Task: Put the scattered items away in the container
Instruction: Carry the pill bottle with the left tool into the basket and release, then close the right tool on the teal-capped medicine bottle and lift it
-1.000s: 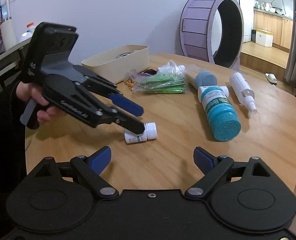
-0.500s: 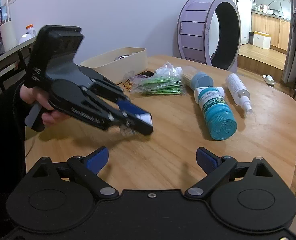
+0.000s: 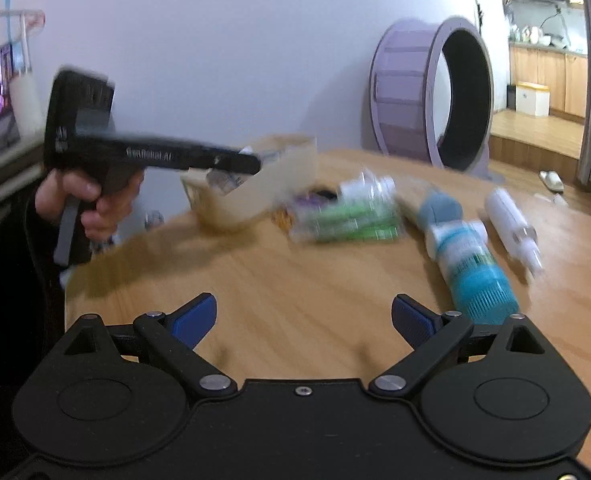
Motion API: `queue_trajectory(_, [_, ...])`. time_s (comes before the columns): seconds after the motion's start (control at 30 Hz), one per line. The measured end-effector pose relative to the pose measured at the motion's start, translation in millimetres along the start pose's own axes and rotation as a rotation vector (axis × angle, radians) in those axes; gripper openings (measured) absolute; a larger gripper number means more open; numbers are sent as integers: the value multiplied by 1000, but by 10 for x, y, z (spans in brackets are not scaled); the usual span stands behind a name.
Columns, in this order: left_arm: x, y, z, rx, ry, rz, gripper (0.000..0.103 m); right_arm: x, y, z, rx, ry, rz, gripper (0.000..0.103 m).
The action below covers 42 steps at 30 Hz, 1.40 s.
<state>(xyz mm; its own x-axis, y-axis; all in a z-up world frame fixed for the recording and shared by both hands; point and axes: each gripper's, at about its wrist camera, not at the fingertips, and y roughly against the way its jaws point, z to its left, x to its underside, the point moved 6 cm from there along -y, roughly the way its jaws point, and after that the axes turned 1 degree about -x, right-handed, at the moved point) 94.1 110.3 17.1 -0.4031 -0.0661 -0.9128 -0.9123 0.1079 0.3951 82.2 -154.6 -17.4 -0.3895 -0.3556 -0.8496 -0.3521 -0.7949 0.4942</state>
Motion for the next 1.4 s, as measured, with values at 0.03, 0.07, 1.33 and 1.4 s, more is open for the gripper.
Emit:
queue_trajectory(0.03, [-6, 11, 100, -39, -5, -6, 25, -44, -17, 6, -1, -11, -26, 96])
queue_trajectory(0.07, [6, 8, 214, -73, 3, -10, 25, -92, -37, 2, 7, -23, -53, 97])
queue_trajectory(1.33, [360, -197, -596, 219, -58, 97, 43, 159, -211, -989, 378, -126, 34, 83])
queue_trajectory(1.4, [364, -192, -599, 220, -55, 97, 43, 177, -249, -1011, 370, -130, 38, 77])
